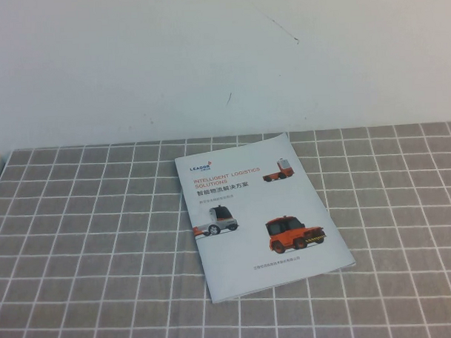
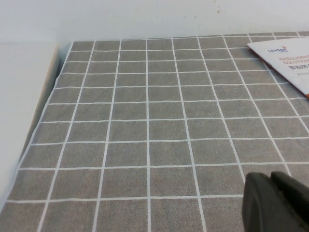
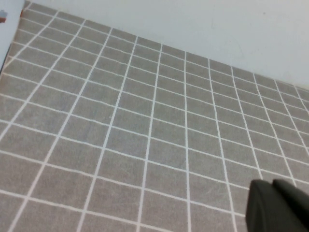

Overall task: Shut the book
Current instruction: 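Close the open booklet and leave it lying on the table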

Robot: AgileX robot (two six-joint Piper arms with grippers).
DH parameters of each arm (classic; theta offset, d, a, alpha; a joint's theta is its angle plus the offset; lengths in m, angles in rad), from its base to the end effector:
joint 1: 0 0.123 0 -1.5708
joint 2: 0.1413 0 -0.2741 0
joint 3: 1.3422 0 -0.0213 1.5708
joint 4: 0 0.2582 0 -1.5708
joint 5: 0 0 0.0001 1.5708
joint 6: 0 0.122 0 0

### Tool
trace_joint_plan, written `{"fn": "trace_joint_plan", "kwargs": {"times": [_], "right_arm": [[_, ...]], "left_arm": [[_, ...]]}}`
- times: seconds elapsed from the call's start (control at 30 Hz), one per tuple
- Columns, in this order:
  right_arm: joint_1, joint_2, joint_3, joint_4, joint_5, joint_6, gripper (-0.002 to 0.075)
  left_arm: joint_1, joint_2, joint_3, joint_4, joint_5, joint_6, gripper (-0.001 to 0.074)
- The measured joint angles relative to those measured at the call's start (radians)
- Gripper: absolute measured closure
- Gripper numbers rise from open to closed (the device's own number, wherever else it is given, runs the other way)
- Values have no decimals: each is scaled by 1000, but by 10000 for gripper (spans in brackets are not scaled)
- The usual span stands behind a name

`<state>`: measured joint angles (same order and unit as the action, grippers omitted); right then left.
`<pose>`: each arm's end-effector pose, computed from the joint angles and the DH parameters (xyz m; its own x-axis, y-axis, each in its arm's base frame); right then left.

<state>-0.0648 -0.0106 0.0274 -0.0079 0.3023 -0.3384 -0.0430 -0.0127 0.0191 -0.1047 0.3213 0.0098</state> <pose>0.1028 -0.0070 0.1700 -0.2384 -0.3243 -0.9154 -0.0147 0.9437 -0.3305 0.1020 -0.0084 0.1713 -0.2420 -0.0791 -0.9670 0.0536 0.9941 -0.0947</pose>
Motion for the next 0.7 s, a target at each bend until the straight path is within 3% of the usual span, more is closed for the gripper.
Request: {"fn": "trace_joint_plan", "kwargs": {"times": [0.7], "right_arm": [[0, 0, -6, 36, 41, 42, 727]], "left_arm": [[0, 0, -1, 0, 2, 0, 738]]}}
